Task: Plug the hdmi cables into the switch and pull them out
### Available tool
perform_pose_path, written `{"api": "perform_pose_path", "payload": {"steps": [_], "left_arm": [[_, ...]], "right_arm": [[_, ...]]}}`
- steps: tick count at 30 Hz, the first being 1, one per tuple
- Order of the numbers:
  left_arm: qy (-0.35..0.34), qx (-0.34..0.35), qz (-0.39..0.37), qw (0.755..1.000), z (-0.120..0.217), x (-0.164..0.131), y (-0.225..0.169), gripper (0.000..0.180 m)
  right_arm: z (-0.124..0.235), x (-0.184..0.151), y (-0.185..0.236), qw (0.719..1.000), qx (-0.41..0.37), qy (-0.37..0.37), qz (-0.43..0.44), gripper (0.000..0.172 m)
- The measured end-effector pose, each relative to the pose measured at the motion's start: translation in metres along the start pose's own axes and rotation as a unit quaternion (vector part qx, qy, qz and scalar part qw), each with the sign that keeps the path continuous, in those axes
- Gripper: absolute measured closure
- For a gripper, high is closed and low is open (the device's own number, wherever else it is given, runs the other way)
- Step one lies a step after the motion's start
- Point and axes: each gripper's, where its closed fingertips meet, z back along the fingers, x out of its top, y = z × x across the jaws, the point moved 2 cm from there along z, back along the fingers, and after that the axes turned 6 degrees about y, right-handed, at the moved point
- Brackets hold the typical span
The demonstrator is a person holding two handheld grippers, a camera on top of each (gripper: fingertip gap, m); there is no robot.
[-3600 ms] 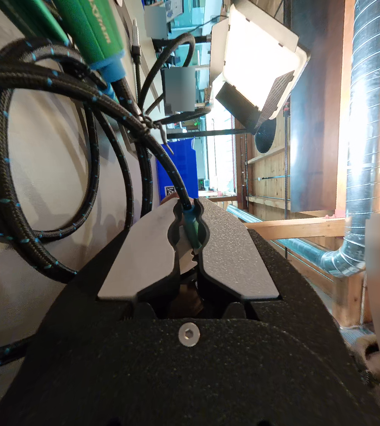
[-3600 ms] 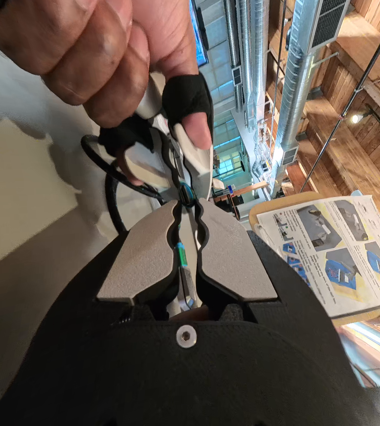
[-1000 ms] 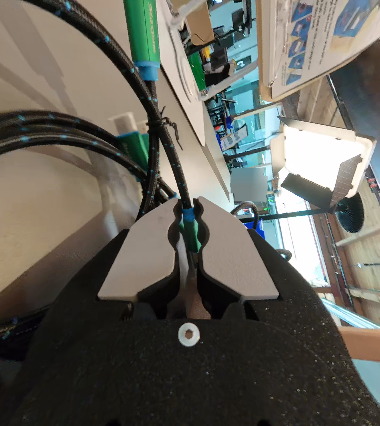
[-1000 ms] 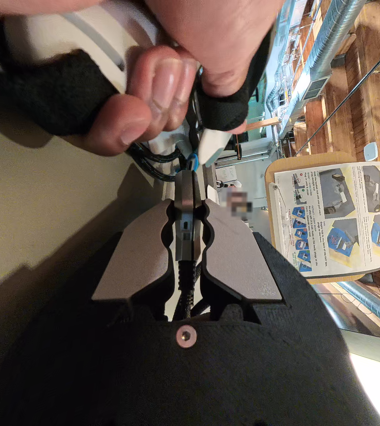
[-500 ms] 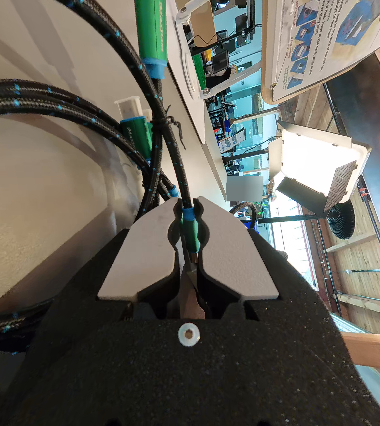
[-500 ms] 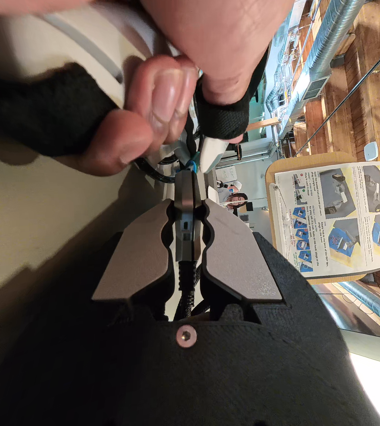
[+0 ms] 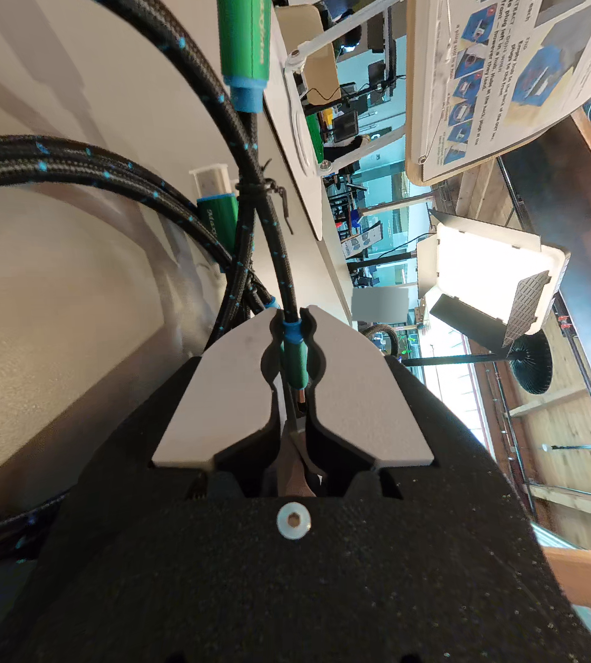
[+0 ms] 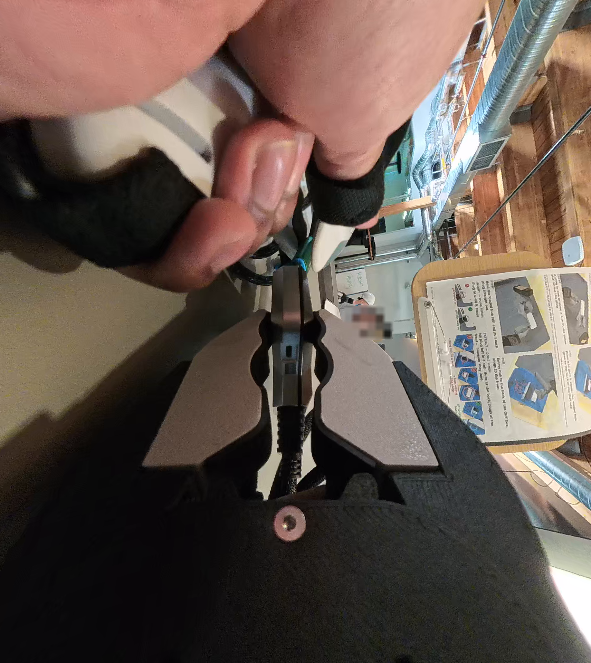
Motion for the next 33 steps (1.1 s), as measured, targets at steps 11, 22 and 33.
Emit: {"api": "perform_pose_path", "payload": {"steps": [11,22,33], "left_arm": [[0.023,0.02,0.02,0.999,0.008,-0.007,-0.004,0.17],[0.093,-0.041,0.133,0.986,0.015,-0.009,-0.001,0.17],[0.114,-0.042,0.133,0.984,0.018,-0.018,-0.005,0.17]], "right_arm": [[-0.001,-0.003,0.001,1.0,0.001,0.012,-0.004,0.151],[0.002,0.0,-0.004,1.0,-0.012,-0.005,-0.007,0.151],[0.007,0.003,-0.006,1.0,-0.018,-0.024,0.002,0.152]]}}
